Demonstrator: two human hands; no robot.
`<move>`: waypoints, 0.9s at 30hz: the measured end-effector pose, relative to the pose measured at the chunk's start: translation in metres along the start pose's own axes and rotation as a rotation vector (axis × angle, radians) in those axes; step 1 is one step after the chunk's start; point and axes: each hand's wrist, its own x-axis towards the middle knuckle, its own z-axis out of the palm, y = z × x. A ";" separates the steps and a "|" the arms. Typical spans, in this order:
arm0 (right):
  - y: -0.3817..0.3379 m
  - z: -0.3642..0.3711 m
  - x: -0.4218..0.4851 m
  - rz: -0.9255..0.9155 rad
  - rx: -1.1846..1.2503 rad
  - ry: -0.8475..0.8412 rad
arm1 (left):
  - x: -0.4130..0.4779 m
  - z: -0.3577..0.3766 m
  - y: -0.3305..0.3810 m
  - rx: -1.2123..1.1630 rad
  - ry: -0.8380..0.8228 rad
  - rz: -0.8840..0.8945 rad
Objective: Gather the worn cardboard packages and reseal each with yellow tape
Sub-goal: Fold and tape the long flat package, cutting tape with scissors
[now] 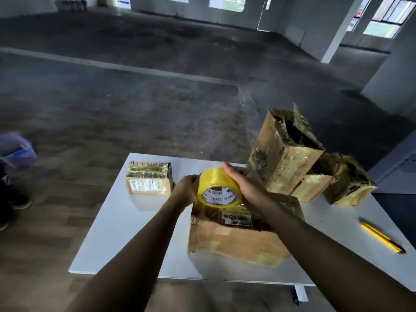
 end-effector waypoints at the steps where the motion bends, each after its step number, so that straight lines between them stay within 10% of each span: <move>1: 0.002 0.000 0.000 0.018 0.004 -0.005 | -0.002 -0.001 0.004 0.058 -0.016 0.024; 14: -0.010 -0.069 -0.015 -0.095 -0.381 0.128 | -0.003 0.012 0.012 0.640 0.161 0.199; 27: 0.015 -0.058 -0.040 0.082 0.136 0.217 | -0.008 0.063 0.045 0.811 0.071 0.211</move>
